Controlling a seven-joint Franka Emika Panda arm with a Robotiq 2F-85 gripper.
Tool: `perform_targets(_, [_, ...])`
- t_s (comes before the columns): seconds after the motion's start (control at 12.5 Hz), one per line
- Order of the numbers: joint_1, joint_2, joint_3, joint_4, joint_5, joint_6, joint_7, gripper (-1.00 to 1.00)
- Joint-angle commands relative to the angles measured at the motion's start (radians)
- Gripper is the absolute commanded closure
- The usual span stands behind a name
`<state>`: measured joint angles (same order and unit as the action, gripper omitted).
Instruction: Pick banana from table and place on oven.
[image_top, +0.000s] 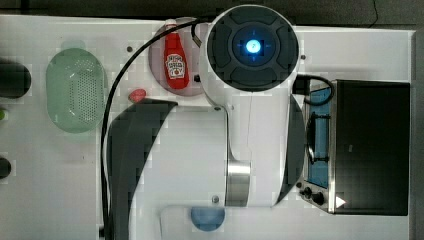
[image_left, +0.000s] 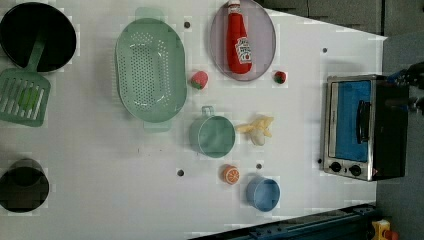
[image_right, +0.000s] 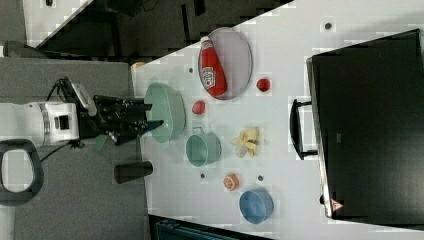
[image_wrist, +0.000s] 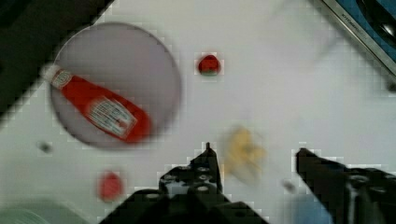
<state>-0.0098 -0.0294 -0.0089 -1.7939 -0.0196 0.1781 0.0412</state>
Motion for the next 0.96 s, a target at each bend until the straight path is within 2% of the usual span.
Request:
perform_targets(0.08, [-0.003, -0.466, -0.026, -0.234, 0.003, -0.201, -0.040, -0.58])
perform_targets(0.24, [-0.003, -0.466, -0.026, -0.235, 0.003, -0.201, -0.040, -1.00])
perform_targets(0.56, [0.000, -0.441, -0.020, -0.273, 0.003, -0.151, -0.040, -1.00])
perform_targets(0.96, [0.001, -0.294, 0.005, -0.402, 0.003, 0.090, -0.040, -1.00])
